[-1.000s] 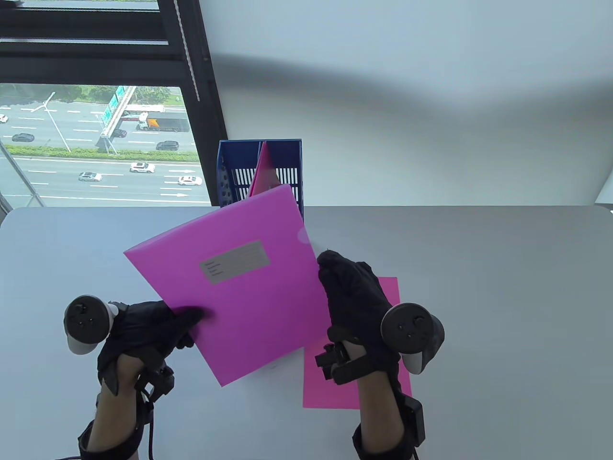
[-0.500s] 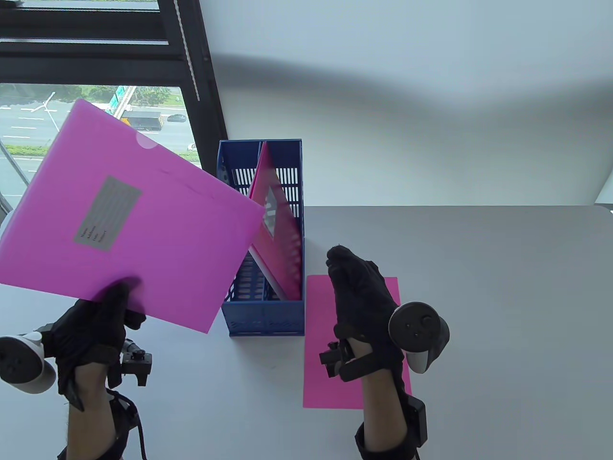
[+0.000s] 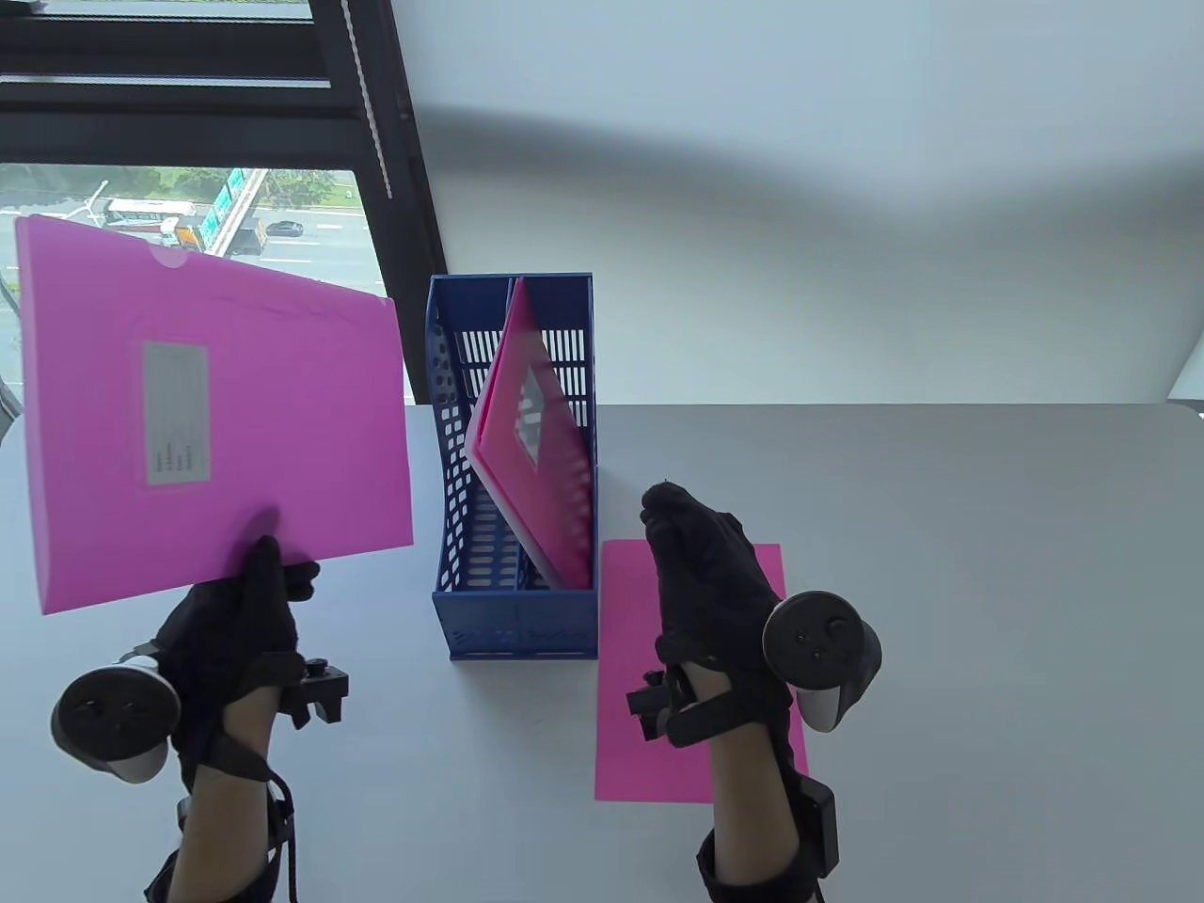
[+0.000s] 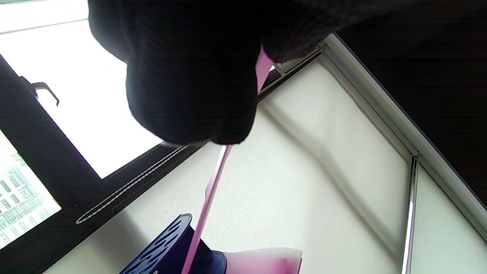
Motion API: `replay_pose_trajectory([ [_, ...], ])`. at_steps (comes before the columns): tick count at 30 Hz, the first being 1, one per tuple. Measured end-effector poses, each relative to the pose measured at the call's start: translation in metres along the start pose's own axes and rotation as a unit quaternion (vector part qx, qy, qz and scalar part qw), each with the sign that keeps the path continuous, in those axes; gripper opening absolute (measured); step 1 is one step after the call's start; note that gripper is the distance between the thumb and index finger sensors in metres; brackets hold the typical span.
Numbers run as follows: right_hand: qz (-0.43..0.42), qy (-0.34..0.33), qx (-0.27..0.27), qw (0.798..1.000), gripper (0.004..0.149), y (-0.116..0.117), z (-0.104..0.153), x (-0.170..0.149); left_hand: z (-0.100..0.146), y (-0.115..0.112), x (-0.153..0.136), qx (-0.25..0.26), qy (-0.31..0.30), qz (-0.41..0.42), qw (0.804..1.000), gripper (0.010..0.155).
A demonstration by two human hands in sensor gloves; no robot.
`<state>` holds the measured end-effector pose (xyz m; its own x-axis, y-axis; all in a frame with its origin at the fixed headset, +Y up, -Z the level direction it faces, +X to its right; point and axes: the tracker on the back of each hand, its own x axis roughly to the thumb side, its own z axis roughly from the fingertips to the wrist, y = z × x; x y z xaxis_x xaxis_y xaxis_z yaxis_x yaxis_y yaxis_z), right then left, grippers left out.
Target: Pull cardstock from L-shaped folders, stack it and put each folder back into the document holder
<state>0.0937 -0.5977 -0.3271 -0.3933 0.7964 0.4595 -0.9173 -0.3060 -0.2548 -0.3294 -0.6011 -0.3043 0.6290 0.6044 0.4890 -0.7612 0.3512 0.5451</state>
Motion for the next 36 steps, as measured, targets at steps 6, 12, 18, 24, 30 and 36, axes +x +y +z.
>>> replay_pose_trajectory([
  [6,0.021,-0.003,0.016,1.000,0.042,0.002,-0.002,0.000,0.009,-0.046,-0.019,-0.071,0.024,-0.015,0.997,0.050],
  [12,0.020,-0.002,0.028,0.999,0.042,0.005,-0.002,0.000,0.014,-0.069,-0.029,-0.123,0.039,-0.034,0.991,0.051],
  [18,0.026,-0.001,0.041,0.999,0.041,0.009,-0.002,-0.001,0.020,-0.085,-0.034,-0.158,0.051,-0.079,0.983,0.052],
  [24,0.035,0.002,0.058,0.998,0.041,0.017,-0.003,-0.002,0.024,-0.090,-0.040,-0.164,0.062,-0.098,0.980,0.048],
  [30,0.057,0.009,0.072,0.996,0.041,0.026,-0.003,-0.005,0.022,-0.085,-0.044,-0.159,0.070,-0.085,0.981,0.049],
  [36,0.140,0.028,0.066,0.988,0.046,0.048,-0.002,-0.011,0.021,-0.082,-0.051,-0.163,0.079,-0.086,0.980,0.048],
])
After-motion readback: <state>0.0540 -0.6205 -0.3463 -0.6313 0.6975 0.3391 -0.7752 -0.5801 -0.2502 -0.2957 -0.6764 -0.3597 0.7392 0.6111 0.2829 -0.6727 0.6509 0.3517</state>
